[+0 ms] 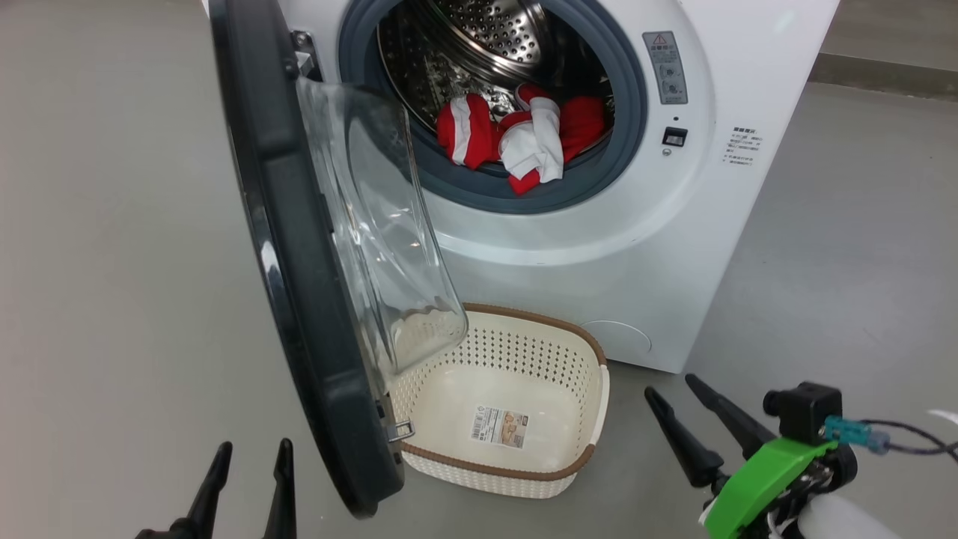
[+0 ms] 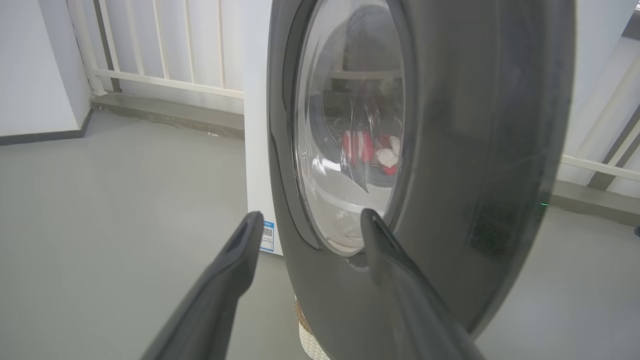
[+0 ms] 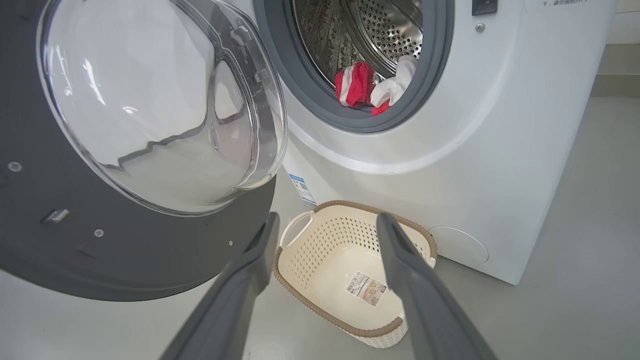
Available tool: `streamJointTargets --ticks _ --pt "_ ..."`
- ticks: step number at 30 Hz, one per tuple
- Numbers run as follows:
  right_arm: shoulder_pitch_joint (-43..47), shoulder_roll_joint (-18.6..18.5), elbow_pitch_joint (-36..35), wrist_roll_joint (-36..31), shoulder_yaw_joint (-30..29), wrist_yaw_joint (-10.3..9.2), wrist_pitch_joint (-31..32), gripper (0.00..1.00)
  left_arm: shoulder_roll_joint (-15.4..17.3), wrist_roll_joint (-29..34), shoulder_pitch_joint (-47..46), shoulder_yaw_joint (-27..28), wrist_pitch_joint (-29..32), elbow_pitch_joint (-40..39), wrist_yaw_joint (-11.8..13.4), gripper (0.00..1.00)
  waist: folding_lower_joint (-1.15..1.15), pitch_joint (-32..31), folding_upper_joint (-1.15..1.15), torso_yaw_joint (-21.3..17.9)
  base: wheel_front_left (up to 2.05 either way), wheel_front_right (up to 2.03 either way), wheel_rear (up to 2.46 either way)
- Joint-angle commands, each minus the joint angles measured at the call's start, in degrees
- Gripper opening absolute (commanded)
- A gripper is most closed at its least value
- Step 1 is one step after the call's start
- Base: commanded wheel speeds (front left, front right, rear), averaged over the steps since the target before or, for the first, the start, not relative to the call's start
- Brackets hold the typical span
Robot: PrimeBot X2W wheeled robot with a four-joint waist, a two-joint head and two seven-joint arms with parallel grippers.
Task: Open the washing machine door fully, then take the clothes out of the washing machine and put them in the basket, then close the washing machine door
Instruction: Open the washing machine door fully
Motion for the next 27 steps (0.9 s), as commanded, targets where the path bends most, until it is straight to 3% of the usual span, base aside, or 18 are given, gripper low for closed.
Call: streamJointTargets --ticks 1,14,20,27 --pt "1.8 0.4 -1.5 -2.3 -0.8 0.37 -0.8 1.0 0.4 0.7 -1.7 1.9 -0.5 -1.0 -0.2 1.0 0.0 0.0 0.0 0.0 0.0 0.0 0.0" --pt "7.6 6.0 -9.6 -19.7 -15.4 0.37 -0.8 1.0 0.4 0.4 -2.3 2.1 -0.5 -1.2 -0.1 1.0 0.0 0.4 0.0 0.0 0.0 0.0 0.0" --pt "9.8 8.2 -11.7 -24.5 -20.4 0.37 -0.8 1.0 0.4 0.5 -2.5 2.0 -0.5 -1.4 -0.1 1.0 0.0 0.5 0.0 0.1 0.0 0.0 0.0" --pt "12.1 9.1 -10.1 -27.1 -22.0 0.37 -0.8 1.0 0.4 0.4 -2.4 1.9 -0.5 -1.3 -0.1 1.0 0.0 0.3 0.0 0.2 0.0 0.0 0.0"
